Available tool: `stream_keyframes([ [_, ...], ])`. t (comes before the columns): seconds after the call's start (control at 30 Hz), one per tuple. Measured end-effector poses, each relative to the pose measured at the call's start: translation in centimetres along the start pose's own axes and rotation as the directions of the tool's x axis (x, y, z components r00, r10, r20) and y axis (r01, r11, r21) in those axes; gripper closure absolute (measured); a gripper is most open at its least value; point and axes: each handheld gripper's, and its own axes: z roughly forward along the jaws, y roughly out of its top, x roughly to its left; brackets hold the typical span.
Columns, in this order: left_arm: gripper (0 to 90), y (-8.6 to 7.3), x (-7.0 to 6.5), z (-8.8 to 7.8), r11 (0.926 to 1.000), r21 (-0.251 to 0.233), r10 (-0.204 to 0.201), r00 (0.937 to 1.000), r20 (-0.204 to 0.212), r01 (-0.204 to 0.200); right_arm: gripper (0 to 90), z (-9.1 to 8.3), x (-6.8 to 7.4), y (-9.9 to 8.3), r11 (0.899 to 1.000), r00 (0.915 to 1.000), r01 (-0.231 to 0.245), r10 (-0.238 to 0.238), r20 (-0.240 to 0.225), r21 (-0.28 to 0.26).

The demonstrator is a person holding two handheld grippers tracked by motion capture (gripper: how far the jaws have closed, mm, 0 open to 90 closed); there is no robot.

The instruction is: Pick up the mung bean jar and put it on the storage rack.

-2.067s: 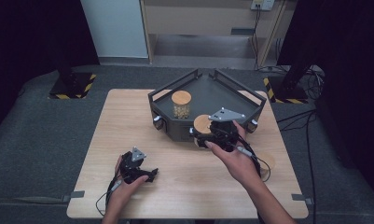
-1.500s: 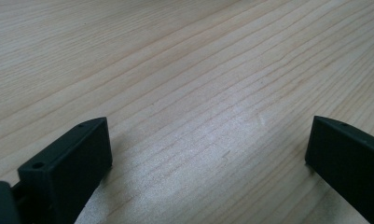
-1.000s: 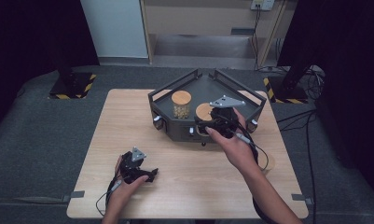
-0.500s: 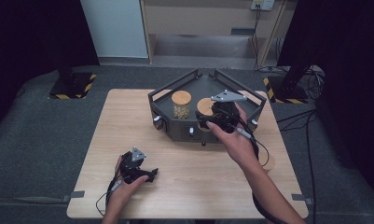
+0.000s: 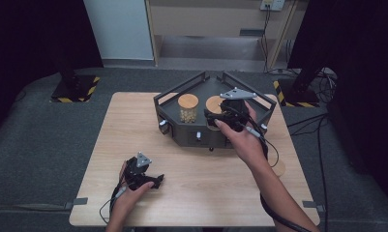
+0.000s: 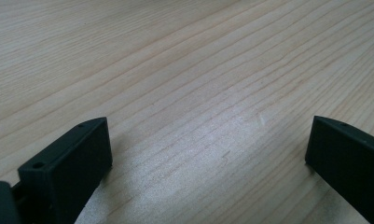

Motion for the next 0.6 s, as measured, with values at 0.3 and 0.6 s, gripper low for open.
stream_keyframes([
  [0.3, 0.0, 0.0, 0.0, 0.0, 1.0, 0.0, 0.0, 1.0, 0.0, 0.0, 25.6, 0.6, -0.5, 0.1, 1.0, 0.9997, -0.019, 0.018, 0.015, 0.008],
  [0.6, 0.0, 0.0, 0.0, 0.0, 1.0, 0.0, 0.0, 1.0, 0.0, 0.0, 25.7, 1.8, -0.7, 0.4, 0.999, 0.999, -0.032, 0.032, 0.032, 0.01],
])
